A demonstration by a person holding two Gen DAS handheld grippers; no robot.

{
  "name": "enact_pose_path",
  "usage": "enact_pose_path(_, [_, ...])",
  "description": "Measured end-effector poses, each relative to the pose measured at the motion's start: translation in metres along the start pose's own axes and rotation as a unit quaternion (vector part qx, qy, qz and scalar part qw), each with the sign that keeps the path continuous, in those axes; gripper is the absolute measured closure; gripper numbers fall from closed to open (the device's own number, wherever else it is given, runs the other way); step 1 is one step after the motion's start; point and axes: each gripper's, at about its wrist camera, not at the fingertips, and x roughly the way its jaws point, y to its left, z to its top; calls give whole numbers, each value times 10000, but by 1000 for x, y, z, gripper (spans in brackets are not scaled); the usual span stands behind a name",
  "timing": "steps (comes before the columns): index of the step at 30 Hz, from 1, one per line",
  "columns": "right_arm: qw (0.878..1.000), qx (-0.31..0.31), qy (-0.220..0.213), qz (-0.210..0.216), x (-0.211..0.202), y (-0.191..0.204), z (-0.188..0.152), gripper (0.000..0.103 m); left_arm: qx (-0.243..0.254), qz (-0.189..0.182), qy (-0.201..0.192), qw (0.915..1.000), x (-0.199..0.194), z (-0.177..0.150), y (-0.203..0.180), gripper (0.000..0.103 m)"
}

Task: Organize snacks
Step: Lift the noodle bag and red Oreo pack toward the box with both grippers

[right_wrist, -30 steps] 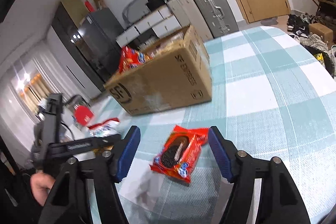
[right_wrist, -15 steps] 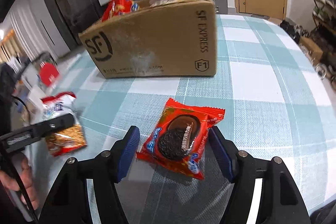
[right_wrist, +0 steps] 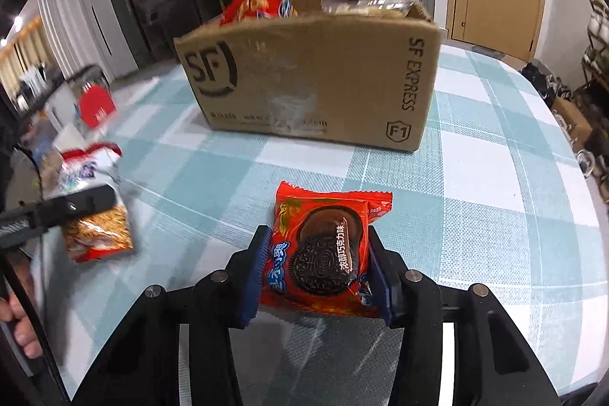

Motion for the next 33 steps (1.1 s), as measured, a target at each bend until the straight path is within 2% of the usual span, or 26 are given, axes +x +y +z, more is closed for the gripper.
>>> enact_pose_path(9, [9960, 375, -418, 701, -48, 1, 11, 55, 236, -53, -191, 9995, -23, 12, -11, 67])
enact_pose_path(15, [9916, 377, -693, 1027, -80, 3, 32, 55, 543, 92, -341, 9979, -41, 30, -30, 67])
enact_pose_path(20, [9892, 333, -855, 1145, -99, 2, 56, 55, 776, 84, -430, 9960, -52, 54, -46, 67])
enact_pose_path(27, [9781, 657, -1086, 1651, -114, -13, 97, 55, 897, -8, -363, 9953, -57, 92, -56, 67])
enact_pose_path(33, [9795, 429, -1185, 1571, -117, -13, 134, 55, 884, -65, -349, 9954, -57, 138, -64, 67])
